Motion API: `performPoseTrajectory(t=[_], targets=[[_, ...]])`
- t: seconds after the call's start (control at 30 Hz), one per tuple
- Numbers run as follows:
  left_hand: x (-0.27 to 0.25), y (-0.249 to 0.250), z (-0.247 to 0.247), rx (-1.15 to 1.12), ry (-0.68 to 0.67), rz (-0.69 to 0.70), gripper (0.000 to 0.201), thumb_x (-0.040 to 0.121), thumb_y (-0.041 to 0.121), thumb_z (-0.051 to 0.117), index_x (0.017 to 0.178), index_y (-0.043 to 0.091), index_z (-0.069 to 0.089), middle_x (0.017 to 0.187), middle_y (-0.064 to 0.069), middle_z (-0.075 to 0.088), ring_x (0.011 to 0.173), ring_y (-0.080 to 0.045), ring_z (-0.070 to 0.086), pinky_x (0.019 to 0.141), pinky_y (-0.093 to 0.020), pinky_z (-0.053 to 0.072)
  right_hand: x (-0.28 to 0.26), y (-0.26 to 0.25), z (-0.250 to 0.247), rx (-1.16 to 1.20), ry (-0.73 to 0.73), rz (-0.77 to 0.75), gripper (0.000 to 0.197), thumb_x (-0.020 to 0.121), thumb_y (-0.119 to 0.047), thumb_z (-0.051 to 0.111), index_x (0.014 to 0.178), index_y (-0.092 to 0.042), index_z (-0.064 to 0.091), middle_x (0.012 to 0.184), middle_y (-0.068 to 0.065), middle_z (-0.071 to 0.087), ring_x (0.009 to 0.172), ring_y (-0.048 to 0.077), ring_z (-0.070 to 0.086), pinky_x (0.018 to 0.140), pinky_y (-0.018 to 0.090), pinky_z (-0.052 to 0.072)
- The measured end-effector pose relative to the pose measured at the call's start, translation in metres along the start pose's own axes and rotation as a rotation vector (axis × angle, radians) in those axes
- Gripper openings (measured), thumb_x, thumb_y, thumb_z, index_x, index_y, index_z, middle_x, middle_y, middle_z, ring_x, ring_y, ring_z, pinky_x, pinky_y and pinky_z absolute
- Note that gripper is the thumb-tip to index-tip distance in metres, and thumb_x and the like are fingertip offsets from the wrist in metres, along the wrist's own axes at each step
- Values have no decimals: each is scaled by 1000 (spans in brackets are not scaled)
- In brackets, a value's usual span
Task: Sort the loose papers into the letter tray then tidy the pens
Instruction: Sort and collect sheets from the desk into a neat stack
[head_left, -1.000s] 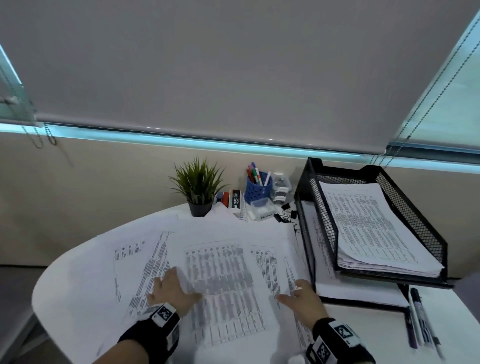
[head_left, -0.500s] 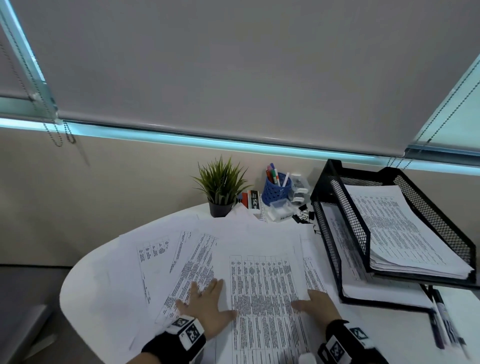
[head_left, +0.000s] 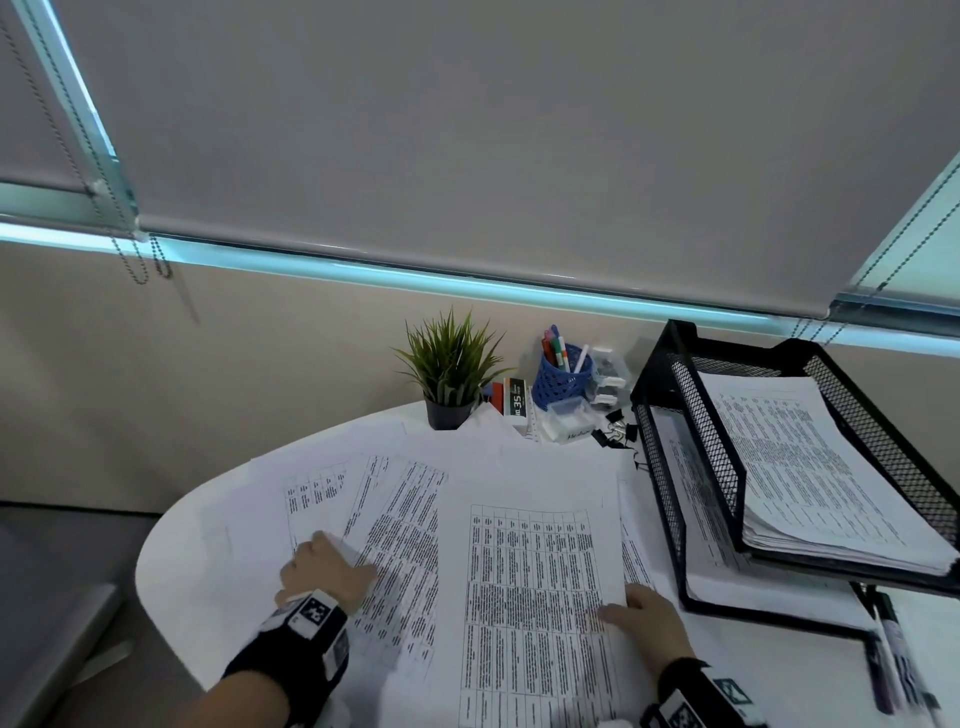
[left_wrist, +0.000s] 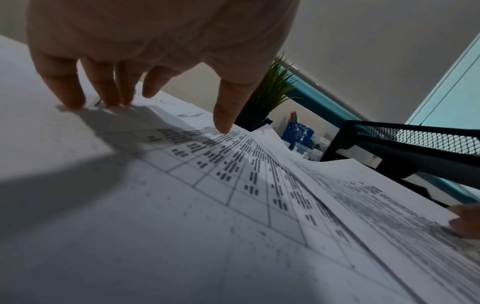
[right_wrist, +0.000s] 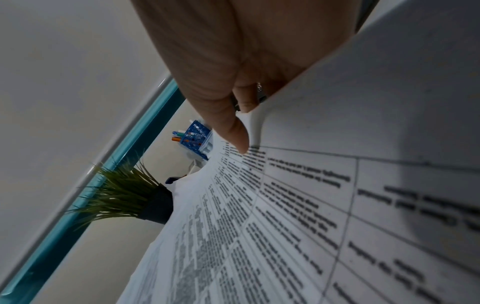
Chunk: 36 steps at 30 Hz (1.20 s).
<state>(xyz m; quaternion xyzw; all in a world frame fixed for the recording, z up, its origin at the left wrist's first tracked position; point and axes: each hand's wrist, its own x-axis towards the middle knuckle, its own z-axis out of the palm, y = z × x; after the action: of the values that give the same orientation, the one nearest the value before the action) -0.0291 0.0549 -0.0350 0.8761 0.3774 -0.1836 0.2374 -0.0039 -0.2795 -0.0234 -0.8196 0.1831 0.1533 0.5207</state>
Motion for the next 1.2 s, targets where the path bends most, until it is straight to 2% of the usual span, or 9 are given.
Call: performPoseTrajectory(t=[0.13, 0.3, 0.47, 0.57, 0.67, 0.83, 0.93, 1.07, 1.2], targets=[[-3, 4, -1, -29, -63, -11, 84, 75, 51, 61, 138, 8, 27, 137, -13, 40, 123, -30, 46, 103, -37, 40, -5, -3, 5, -5, -82, 17, 11, 79, -5, 68, 84, -5, 57, 87, 13, 64, 74, 17, 56, 65, 27, 41], [-16, 7, 11, -98, -135, 57, 67, 87, 40, 52, 140, 8, 25, 130, -13, 49, 115, -28, 52, 98, -36, 45, -7, -8, 14, 30, -126, 91, 64, 69, -24, 76, 125, -6, 53, 121, 10, 61, 112, 28, 56, 95, 40, 44], [-37, 17, 25, -226, -188, 170, 49, 97, 16, 41, 142, 6, 25, 134, -19, 49, 119, -32, 51, 95, -34, 43, -13, -13, 12, 45, -182, 91, 26, 77, -9, 72, 102, -4, 65, 99, 10, 69, 89, 22, 63, 77, 33, 48], [-45, 20, 35, -195, -163, 265, 35, 96, 10, 39, 131, 9, 41, 122, -13, 56, 102, -23, 56, 87, -28, 43, -7, -4, 14, 51, -179, 118, 51, 57, -27, 76, 103, -7, 67, 102, 10, 70, 97, 30, 63, 94, 47, 48], [-47, 21, 43, -151, -188, 359, 20, 93, 7, 37, 80, 21, 42, 78, 5, 48, 63, -5, 41, 61, -20, 39, 3, 3, 17, 32, -196, 146, 81, 51, -37, 84, 121, -8, 56, 121, 12, 61, 111, 32, 57, 96, 48, 46], [-42, 14, 38, -186, -150, 367, 30, 87, 13, 47, 60, 20, 36, 62, 3, 43, 60, -13, 43, 57, -25, 29, 1, -5, 11, -30, -224, 140, 19, 76, 8, 67, 94, 2, 63, 91, 17, 67, 85, 29, 61, 83, 39, 47], [-36, 10, 30, -245, -75, 309, 14, 87, 29, 52, 93, 28, 64, 106, -3, 62, 98, -18, 60, 81, -24, 45, 3, -3, 9, -36, -215, 141, 16, 76, 11, 66, 86, 0, 63, 89, 18, 67, 83, 30, 62, 77, 35, 46], [-33, 4, 23, -247, 41, 140, 58, 85, 36, 57, 137, 17, 40, 143, -11, 35, 129, -30, 38, 107, -39, 35, 10, 0, 0, -10, -149, 147, 26, 69, 10, 70, 94, 5, 63, 90, 19, 67, 90, 33, 62, 86, 39, 46], [-29, 5, 21, -300, 6, 81, 75, 83, 32, 60, 144, 8, 25, 147, -14, 31, 131, -32, 35, 106, -40, 35, 10, -3, -13, 62, -174, 162, 12, 70, 13, 67, 75, 3, 62, 79, 14, 62, 73, 25, 55, 65, 30, 42]])
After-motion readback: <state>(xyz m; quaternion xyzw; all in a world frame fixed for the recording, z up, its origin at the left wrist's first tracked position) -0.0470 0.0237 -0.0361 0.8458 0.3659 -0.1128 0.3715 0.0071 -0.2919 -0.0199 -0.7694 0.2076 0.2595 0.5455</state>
